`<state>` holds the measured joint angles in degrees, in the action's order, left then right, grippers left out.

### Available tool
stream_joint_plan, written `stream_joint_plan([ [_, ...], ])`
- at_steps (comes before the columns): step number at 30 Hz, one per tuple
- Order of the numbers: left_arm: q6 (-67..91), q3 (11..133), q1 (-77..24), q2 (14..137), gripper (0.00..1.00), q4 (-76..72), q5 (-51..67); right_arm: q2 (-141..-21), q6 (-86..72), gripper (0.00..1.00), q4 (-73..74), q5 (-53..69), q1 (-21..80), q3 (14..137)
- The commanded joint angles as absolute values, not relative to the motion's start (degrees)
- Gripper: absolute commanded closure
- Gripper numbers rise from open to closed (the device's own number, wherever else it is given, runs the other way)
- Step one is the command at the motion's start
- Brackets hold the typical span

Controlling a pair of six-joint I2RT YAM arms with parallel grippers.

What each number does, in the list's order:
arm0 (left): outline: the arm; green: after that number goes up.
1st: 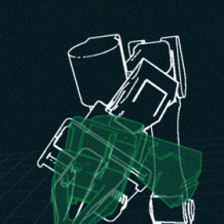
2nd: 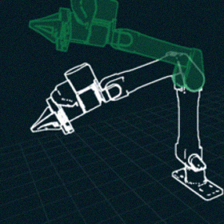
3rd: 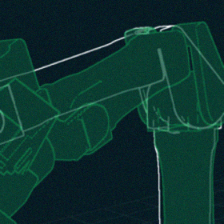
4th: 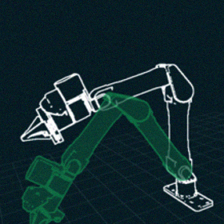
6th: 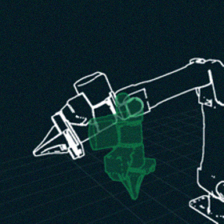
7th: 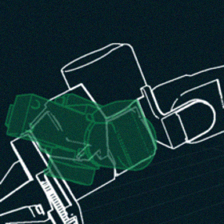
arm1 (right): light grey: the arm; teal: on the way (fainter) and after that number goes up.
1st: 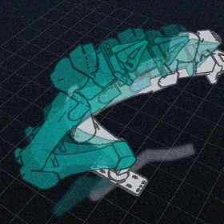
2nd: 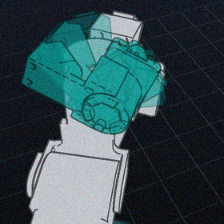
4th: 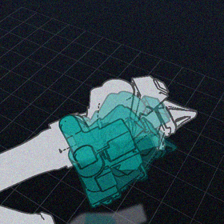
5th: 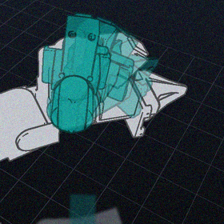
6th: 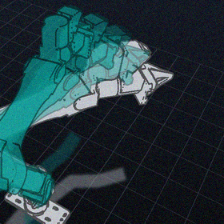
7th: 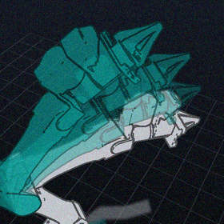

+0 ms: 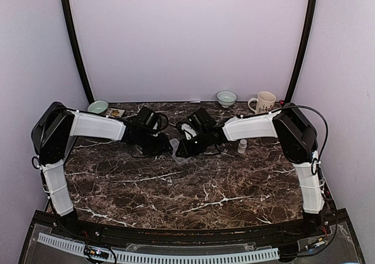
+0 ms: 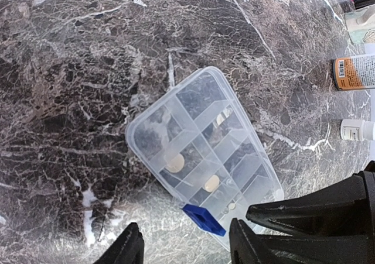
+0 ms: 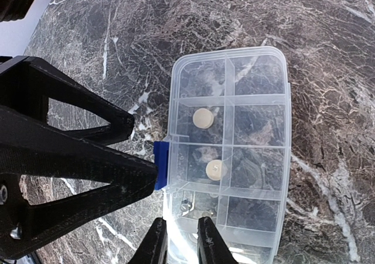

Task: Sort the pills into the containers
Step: Close the lid of the pill container.

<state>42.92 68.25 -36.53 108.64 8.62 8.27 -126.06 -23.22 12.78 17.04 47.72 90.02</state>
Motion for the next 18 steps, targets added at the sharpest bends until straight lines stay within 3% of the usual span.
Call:
stream_joint_plan([
  [1, 42.6, 70.3, -36.4, 109.7, 0.49, 11.4, 7.6, -126.7, -23.7, 0.82, 15.8, 16.7, 48.3, 89.4],
  [6, 42.1, 71.7, -36.4, 110.7, 0.52, 13.4, 6.8, -126.8, -23.7, 0.82, 15.8, 16.7, 48.3, 89.5],
  [14, 41.6, 73.1, -36.4, 111.8, 0.7, 17.1, 5.7, -126.9, -23.7, 0.82, 15.6, 17.0, 48.3, 89.5],
  [18, 41.3, 72.8, -36.4, 111.8, 0.74, 18.5, 5.4, -127.0, -23.8, 0.82, 15.5, 17.1, 48.3, 89.6],
])
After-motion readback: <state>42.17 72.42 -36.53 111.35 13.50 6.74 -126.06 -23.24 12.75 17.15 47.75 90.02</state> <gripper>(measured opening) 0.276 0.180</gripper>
